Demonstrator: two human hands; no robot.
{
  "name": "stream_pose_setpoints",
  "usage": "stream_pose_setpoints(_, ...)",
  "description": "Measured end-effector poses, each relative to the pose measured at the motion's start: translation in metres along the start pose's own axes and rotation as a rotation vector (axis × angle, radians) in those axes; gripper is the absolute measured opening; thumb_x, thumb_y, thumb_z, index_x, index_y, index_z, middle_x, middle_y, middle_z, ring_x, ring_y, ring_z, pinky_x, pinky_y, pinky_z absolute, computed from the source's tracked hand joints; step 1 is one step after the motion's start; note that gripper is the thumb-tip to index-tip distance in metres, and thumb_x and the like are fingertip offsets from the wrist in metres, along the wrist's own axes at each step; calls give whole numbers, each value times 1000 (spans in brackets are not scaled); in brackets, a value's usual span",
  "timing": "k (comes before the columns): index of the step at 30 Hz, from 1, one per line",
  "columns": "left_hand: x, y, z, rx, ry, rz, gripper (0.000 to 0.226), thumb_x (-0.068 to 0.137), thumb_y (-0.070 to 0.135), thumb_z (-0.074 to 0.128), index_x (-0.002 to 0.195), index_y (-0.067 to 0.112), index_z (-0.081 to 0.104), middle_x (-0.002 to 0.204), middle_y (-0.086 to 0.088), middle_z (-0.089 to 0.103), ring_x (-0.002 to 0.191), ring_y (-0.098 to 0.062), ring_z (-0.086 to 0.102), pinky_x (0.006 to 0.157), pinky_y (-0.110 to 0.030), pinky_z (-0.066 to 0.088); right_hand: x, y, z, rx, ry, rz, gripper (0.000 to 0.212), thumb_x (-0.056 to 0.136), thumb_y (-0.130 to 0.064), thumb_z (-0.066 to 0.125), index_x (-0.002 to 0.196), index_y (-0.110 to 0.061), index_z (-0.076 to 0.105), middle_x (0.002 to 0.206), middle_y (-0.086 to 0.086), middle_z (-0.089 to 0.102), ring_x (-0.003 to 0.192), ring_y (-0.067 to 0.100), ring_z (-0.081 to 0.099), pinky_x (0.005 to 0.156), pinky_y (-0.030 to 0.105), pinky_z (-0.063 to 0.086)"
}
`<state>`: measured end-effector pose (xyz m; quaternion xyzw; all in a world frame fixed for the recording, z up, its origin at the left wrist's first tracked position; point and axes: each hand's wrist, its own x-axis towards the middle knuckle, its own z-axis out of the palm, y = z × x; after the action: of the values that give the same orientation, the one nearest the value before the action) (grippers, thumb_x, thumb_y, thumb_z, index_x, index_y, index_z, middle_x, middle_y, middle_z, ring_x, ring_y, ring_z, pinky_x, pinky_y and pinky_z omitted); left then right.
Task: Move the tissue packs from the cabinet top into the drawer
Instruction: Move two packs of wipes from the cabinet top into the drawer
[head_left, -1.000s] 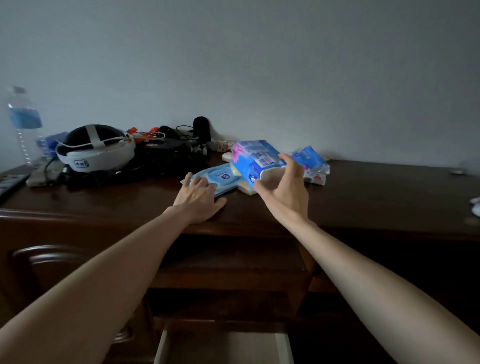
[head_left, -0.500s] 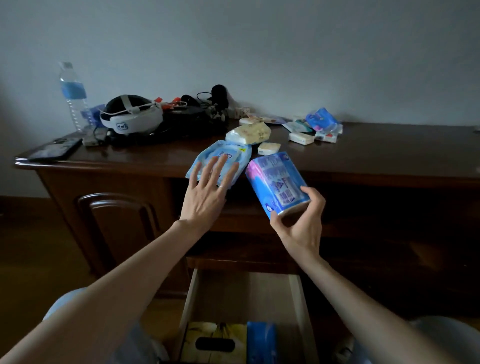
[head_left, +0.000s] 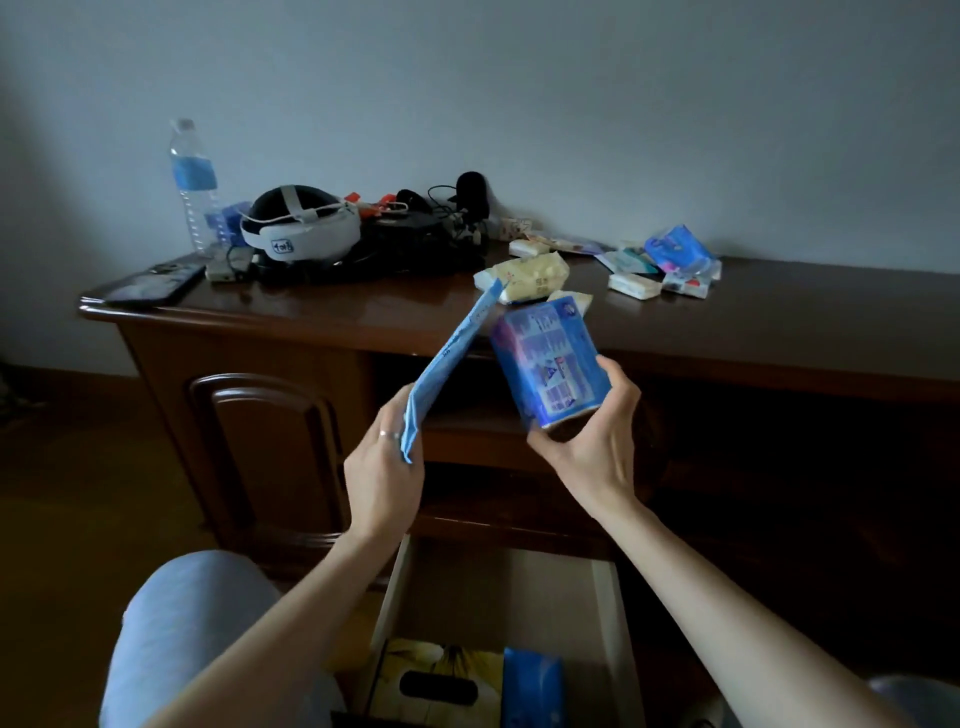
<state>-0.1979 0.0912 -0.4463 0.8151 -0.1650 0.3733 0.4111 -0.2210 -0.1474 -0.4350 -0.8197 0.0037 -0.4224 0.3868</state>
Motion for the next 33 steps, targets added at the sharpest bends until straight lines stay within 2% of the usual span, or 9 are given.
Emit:
stream_pose_setpoints(3, -25, 4, 6, -24, -123, 98, 54, 91, 14, 64, 139, 30, 47, 129, 4, 66, 105, -14, 67, 75, -33, 60, -30, 7, 5, -177, -146, 131, 138, 51, -29, 97, 158, -31, 10, 147, -1, 27, 137, 24, 39, 89, 34, 51)
stream_pose_setpoints(5, -44, 2, 15, -3, -239, 176, 65, 81, 10, 71, 139, 29, 49, 137, 5, 61, 116, -13, 62, 73, -33, 61, -55, 15, 9, -293, -219, 284, 137, 52, -34, 95, 158, -33, 7, 146, 8, 30, 134, 31, 40, 92, 47, 53)
stream_pose_setpoints(7, -67, -7, 26, 31, -361, 203, 79, 79, 6, 73, 148, 31, 43, 146, 6, 54, 123, -14, 58, 70, -35, 62, -75, 31, 9, -311, -280, 447, 123, 53, -44, 87, 154, -29, 18, 141, 11, 36, 131, 34, 42, 96, 48, 51)
stream_pose_setpoints(11, -115, -35, 45, 109, -542, 95, 102, 81, 3, 70, 157, 46, 17, 159, 14, 36, 129, -12, 57, 86, -41, 60, -106, 72, -3, -313, -436, 728, 111, 46, -43, 81, 145, -17, 39, 134, 17, 45, 125, 37, 45, 100, 41, 46)
stream_pose_setpoints(15, -142, -49, 53, 163, -540, 167, 63, 89, 12, 51, 150, 27, 44, 142, 8, 58, 102, -8, 71, 60, -11, 43, -133, 113, -18, -403, -457, 885, 109, 58, -50, 86, 149, -19, 34, 137, 17, 42, 124, 38, 48, 102, 45, 46)
stream_pose_setpoints(19, -159, -59, 69, 272, -561, 102, 62, 81, 0, 69, 141, 14, 58, 130, -1, 69, 93, -19, 74, 46, -28, 52, -155, 135, -21, -652, -515, 798, 99, 56, -60, 81, 137, -26, 37, 129, 12, 48, 116, 36, 53, 84, 41, 46)
stream_pose_setpoints(24, -182, -75, 87, 340, -689, 66, 69, 85, -2, 63, 150, 12, 46, 142, -3, 60, 112, -22, 66, 49, -31, 52, -193, 155, -13, -924, -741, 550, 92, 60, -74, 76, 125, -18, 40, 120, 11, 53, 103, 31, 61, 83, 39, 48)
stream_pose_setpoints(28, -207, -87, 102, 360, -758, 195, 56, 96, 3, 41, 151, 11, 43, 149, -4, 54, 122, -23, 61, 60, -36, 58, -231, 160, 2, -1091, -893, 378, 84, 63, -71, 72, 121, -15, 45, 116, 9, 50, 97, 29, 62, 83, 39, 44)
stream_pose_setpoints(33, -232, -117, 103, 447, -823, 271, 54, 97, 3, 39, 149, 9, 46, 152, -9, 50, 126, -31, 57, 80, -44, 51, -252, 163, 11, -1162, -1014, 347, 82, 72, -77, 61, 122, -14, 43, 126, 12, 50, 103, 30, 60, 85, 40, 42)
